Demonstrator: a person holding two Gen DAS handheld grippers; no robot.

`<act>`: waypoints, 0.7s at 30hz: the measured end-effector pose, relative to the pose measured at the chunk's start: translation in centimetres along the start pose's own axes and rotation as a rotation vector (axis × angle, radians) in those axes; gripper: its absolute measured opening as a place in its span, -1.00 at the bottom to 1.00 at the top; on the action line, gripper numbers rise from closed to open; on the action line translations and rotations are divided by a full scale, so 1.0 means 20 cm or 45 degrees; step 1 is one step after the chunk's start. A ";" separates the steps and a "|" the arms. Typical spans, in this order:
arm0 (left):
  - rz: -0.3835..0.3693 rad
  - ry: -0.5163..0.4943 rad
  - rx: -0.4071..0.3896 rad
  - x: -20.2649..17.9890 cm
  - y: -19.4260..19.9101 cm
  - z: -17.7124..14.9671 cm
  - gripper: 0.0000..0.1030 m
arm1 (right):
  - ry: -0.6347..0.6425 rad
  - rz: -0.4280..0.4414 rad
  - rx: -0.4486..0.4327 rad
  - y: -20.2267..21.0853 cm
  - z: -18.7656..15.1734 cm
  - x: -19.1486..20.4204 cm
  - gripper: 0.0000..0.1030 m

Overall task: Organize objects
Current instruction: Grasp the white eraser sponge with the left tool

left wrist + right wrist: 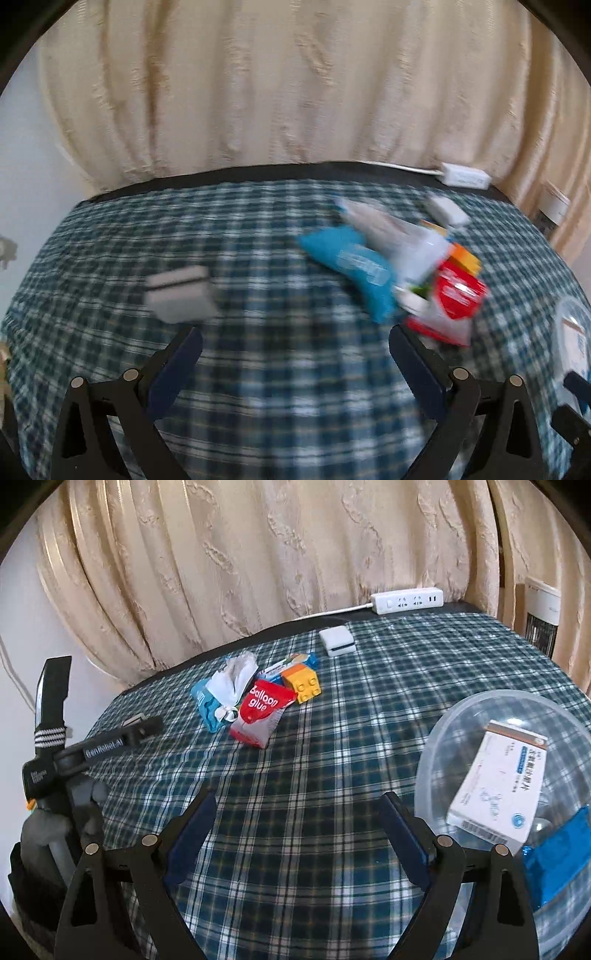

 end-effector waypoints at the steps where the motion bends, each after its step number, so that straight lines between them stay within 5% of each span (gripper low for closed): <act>1: 0.022 0.013 -0.006 0.04 0.00 0.01 1.00 | 0.002 0.002 0.004 -0.01 0.00 0.01 0.76; 11: 0.170 0.165 0.015 0.37 -0.14 0.09 1.00 | 0.012 0.023 0.030 -0.06 -0.01 0.05 0.76; 21: 0.178 0.226 0.063 0.46 -0.26 0.06 1.00 | 0.006 0.030 0.055 -0.10 -0.01 0.06 0.76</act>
Point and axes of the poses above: each gripper's, at about its wrist camera, not at the fingertips, and y roughly against the way its jaws point, x to its left, z to its top, the point moved 9 cm from there along -y, roughly the way its jaws point, and after that the axes turned 5 degrees about y, right-handed, at the moved point
